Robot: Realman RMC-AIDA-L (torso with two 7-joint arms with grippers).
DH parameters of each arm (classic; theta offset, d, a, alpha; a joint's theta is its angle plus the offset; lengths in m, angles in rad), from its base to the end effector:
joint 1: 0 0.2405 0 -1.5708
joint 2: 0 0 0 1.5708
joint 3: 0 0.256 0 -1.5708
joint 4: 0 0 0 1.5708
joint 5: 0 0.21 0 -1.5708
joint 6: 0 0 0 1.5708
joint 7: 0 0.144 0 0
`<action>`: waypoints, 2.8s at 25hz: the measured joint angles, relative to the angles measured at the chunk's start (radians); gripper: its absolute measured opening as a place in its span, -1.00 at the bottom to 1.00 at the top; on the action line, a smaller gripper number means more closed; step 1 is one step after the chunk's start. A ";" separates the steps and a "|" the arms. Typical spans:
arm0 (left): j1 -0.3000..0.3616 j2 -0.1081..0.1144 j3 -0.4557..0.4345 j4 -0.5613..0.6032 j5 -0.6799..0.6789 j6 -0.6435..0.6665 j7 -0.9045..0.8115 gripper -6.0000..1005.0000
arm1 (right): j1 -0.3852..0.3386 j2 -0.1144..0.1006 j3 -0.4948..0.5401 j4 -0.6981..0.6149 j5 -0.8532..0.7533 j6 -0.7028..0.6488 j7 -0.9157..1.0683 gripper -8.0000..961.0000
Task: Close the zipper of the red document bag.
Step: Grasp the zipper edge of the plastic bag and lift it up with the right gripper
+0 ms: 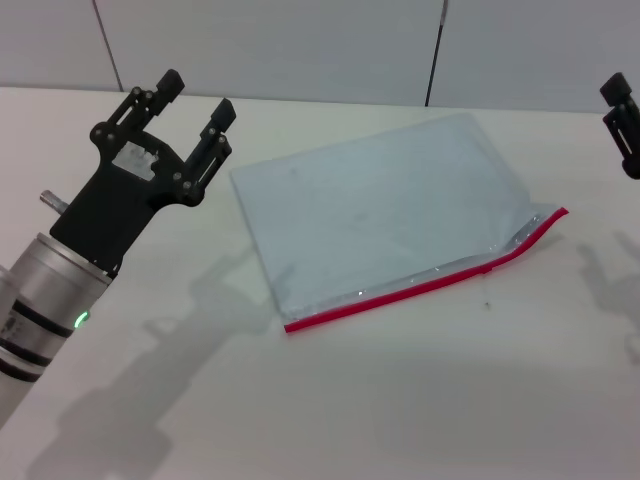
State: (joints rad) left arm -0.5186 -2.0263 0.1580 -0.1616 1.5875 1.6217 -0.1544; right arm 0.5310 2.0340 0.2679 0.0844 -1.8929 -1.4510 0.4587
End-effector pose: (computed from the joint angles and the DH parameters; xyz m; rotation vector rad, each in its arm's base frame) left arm -0.2659 0.3089 -0.0113 -1.8087 -0.1302 -1.0446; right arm 0.2843 0.3384 0.0033 -1.7325 0.4617 1.0921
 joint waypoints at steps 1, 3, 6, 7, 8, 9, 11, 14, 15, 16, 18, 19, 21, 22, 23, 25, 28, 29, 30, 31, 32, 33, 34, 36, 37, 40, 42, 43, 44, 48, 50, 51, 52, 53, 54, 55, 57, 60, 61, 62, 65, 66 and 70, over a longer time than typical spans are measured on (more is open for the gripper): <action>0.000 0.000 0.000 0.000 0.000 0.000 0.000 0.21 | 0.000 0.000 0.000 0.000 0.000 0.000 0.000 0.18; 0.000 0.000 0.000 0.000 0.000 -0.001 0.000 0.21 | 0.001 0.000 -0.001 0.000 0.000 0.000 0.000 0.18; 0.000 0.000 0.000 0.001 0.000 -0.005 0.000 0.20 | 0.001 0.000 -0.001 0.000 0.000 0.007 0.000 0.18; 0.000 0.000 0.000 0.001 0.000 -0.009 0.000 0.20 | 0.002 0.000 -0.001 0.000 0.000 0.013 0.000 0.18; 0.000 0.000 0.000 0.001 0.000 -0.010 0.000 0.19 | 0.002 0.000 -0.001 0.000 0.000 0.019 0.000 0.18; 0.000 0.000 0.000 0.001 0.000 -0.011 0.000 0.19 | 0.004 0.000 -0.001 0.000 0.000 0.029 0.000 0.18; -0.001 0.000 0.000 0.001 0.000 -0.011 0.000 0.18 | 0.007 0.000 -0.001 0.000 0.000 0.051 0.003 0.18; -0.001 0.000 0.000 0.001 0.000 -0.019 -0.001 0.17 | 0.020 -0.004 -0.003 -0.011 -0.005 0.123 0.043 0.18; -0.001 0.000 0.000 0.001 0.000 -0.024 -0.001 0.17 | 0.028 -0.005 -0.004 -0.023 -0.007 0.159 0.071 0.19; -0.001 0.000 0.000 0.001 0.000 -0.029 -0.001 0.17 | 0.036 -0.006 -0.005 -0.042 -0.008 0.194 0.102 0.19; -0.002 0.000 0.000 0.001 0.000 -0.039 -0.001 0.16 | 0.049 -0.006 -0.012 -0.085 -0.025 0.272 0.189 0.19; -0.003 0.000 0.000 0.001 0.000 -0.043 -0.001 0.16 | 0.054 -0.006 -0.018 -0.108 -0.041 0.301 0.236 0.19; -0.004 0.000 0.000 0.001 0.000 -0.047 -0.001 0.15 | 0.064 -0.007 -0.031 -0.160 -0.089 0.343 0.338 0.19; -0.004 0.000 0.000 0.001 0.000 -0.047 -0.001 0.15 | 0.070 -0.007 -0.037 -0.186 -0.124 0.367 0.395 0.19; -0.004 0.000 0.000 0.001 0.000 -0.047 -0.001 0.15 | 0.076 -0.007 -0.043 -0.210 -0.153 0.388 0.443 0.19; -0.004 0.000 0.000 0.001 0.000 -0.047 -0.001 0.14 | 0.090 -0.007 -0.054 -0.243 -0.216 0.435 0.536 0.19; -0.005 0.001 0.000 0.001 0.000 -0.047 -0.001 0.13 | 0.102 -0.008 -0.059 -0.259 -0.280 0.475 0.606 0.19; -0.005 0.001 0.000 0.001 0.000 -0.047 -0.001 0.13 | 0.106 -0.008 -0.059 -0.258 -0.301 0.479 0.616 0.19; -0.006 0.001 0.000 0.001 0.000 -0.047 -0.001 0.13 | 0.109 -0.008 -0.060 -0.256 -0.316 0.482 0.626 0.19; -0.007 0.001 0.000 0.001 0.000 -0.047 -0.001 0.12 | 0.113 -0.008 -0.060 -0.255 -0.339 0.489 0.640 0.19; -0.008 0.001 0.000 0.001 0.000 -0.047 -0.001 0.12 | 0.116 -0.008 -0.060 -0.254 -0.354 0.495 0.652 0.19; -0.009 0.001 0.000 0.001 0.000 -0.047 -0.001 0.12 | 0.119 -0.008 -0.060 -0.254 -0.368 0.500 0.662 0.19; -0.010 0.001 0.000 0.001 0.000 -0.048 -0.001 0.12 | 0.120 -0.007 -0.061 -0.252 -0.380 0.503 0.669 0.20; -0.010 0.002 0.000 0.001 0.000 -0.049 -0.001 0.11 | 0.121 -0.007 -0.061 -0.246 -0.393 0.503 0.671 0.20; -0.011 0.002 -0.001 0.001 0.000 -0.050 -0.001 0.11 | 0.123 -0.006 -0.061 -0.243 -0.399 0.503 0.673 0.20; -0.011 0.002 -0.002 0.001 -0.001 -0.051 -0.001 0.10 | 0.131 -0.006 -0.063 -0.238 -0.435 0.517 0.700 0.21; -0.012 0.002 -0.002 0.001 -0.002 -0.051 -0.001 0.09 | 0.137 -0.007 -0.064 -0.238 -0.459 0.520 0.718 0.23; -0.012 0.002 -0.003 0.001 -0.003 -0.051 -0.004 0.09 | 0.140 -0.007 -0.064 -0.238 -0.466 0.521 0.721 0.23; -0.012 0.002 -0.004 0.001 -0.003 -0.051 -0.007 0.09 | 0.143 -0.006 -0.067 -0.237 -0.472 0.525 0.725 0.23; -0.013 0.002 -0.005 0.001 -0.003 -0.051 -0.013 0.07 | 0.155 -0.005 -0.094 -0.233 -0.478 0.546 0.744 0.24; -0.014 0.001 -0.006 0.001 -0.003 -0.051 -0.013 0.07 | 0.161 -0.005 -0.111 -0.233 -0.478 0.549 0.754 0.24; -0.014 0.002 -0.006 0.001 -0.003 -0.051 -0.013 0.06 | 0.165 -0.004 -0.125 -0.232 -0.479 0.553 0.764 0.24; -0.014 0.002 -0.006 0.000 -0.003 -0.051 -0.013 0.06 | 0.168 -0.004 -0.136 -0.232 -0.479 0.556 0.773 0.24; -0.014 0.002 -0.006 0.000 -0.004 -0.051 -0.013 0.06 | 0.172 -0.004 -0.153 -0.231 -0.479 0.561 0.787 0.23; -0.014 0.002 -0.006 0.001 -0.004 -0.051 -0.013 0.06 | 0.174 -0.004 -0.162 -0.231 -0.479 0.562 0.793 0.22; -0.014 0.002 -0.006 0.000 -0.004 -0.051 -0.013 0.05 | 0.176 -0.005 -0.172 -0.231 -0.479 0.563 0.800 0.21; -0.014 0.002 -0.004 0.000 -0.005 -0.051 -0.013 0.05 | 0.179 -0.005 -0.184 -0.231 -0.479 0.563 0.810 0.18; -0.014 0.002 -0.005 0.001 -0.004 -0.057 -0.013 0.04 | 0.181 -0.004 -0.199 -0.231 -0.480 0.563 0.815 0.08; -0.014 0.001 -0.006 0.001 -0.004 -0.058 -0.013 0.04 | 0.182 -0.004 -0.207 -0.231 -0.480 0.563 0.816 0.03; -0.014 0.001 -0.006 0.000 -0.004 -0.059 -0.013 0.03 | 0.182 -0.004 -0.213 -0.231 -0.480 0.562 0.816 -0.01; -0.014 0.001 -0.007 0.000 -0.003 -0.060 -0.013 0.02 | 0.184 -0.004 -0.226 -0.231 -0.480 0.558 0.817 -0.15; -0.014 0.001 -0.007 0.000 -0.003 -0.060 -0.013 0.02 | 0.184 -0.004 -0.227 -0.231 -0.480 0.557 0.816 -0.20; -0.014 0.002 -0.005 0.000 -0.004 -0.061 -0.013 0.01 | 0.184 -0.004 -0.228 -0.232 -0.480 0.553 0.813 -0.43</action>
State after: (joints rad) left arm -0.5323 -2.0248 0.1535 -0.1611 1.5835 1.5604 -0.1672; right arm 0.7152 2.0298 0.0401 -0.1472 -2.3731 -0.8977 1.2712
